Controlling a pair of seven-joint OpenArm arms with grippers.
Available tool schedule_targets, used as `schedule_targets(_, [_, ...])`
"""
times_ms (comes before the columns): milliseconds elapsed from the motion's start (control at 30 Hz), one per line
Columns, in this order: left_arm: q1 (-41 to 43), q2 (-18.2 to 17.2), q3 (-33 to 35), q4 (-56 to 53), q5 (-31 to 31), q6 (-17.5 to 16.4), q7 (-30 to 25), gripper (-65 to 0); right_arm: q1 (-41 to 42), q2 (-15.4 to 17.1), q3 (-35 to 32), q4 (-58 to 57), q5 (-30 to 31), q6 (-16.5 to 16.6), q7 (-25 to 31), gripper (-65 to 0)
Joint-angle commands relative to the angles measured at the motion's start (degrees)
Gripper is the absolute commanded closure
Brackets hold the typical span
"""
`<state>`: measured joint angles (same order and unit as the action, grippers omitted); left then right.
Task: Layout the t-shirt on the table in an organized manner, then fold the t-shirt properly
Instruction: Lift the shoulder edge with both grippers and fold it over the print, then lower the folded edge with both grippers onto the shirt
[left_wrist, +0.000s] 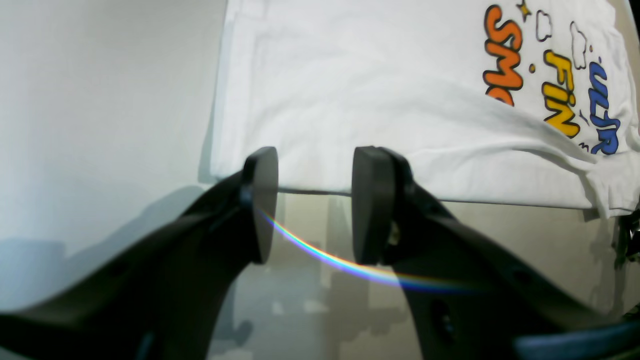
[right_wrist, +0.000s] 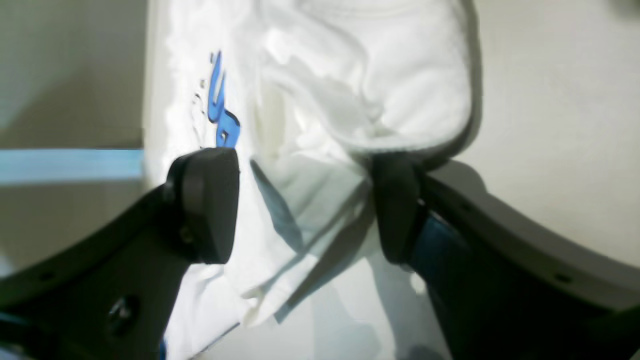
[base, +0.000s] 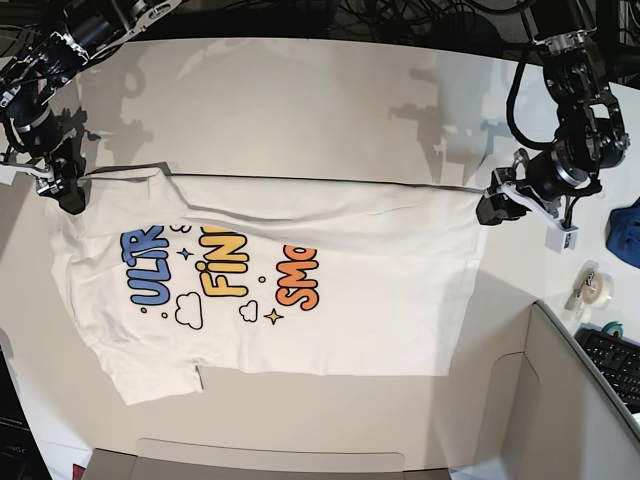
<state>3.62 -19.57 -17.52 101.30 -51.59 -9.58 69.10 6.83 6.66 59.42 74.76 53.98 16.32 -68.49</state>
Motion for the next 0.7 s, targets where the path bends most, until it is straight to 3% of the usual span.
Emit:
schedule_targets(0, [-0.7, -0.9, -0.4, 1.0, -0.9, 0.0, -0.7, -24.3, -0.2, 0.3, 0.1, 0.1, -2.8, -2.4, -1.3, -41.3])
schedule_targets(133, [-0.6, -0.9, -0.4, 1.0, -0.9, 0.0, -0.7, -24.3, -0.6, -1.0, 0.2, 2.2, -2.5, -5.0, -1.3, -41.3])
schedule_targets(367, [-0.6, -0.9, -0.1, 1.0, -0.9, 0.0, -0.7, -24.3, -3.4, -1.3, 0.3, 11.2, -2.4, -5.1, -1.3, -41.3])
schedule_targets(533, [-0.6, -0.9, -0.1, 1.0, -0.9, 0.0, -0.7, -24.3, -4.6, -4.0, 5.2, 12.2, -2.7, -5.3, -1.4, -41.3])
schedule_targets(667, [0.1, -1.0, -0.1, 1.0, -0.9, 0.0, -0.7, -24.3, -3.7, -6.0, 6.9, 10.3, -2.9, -9.2, -1.1, -41.3])
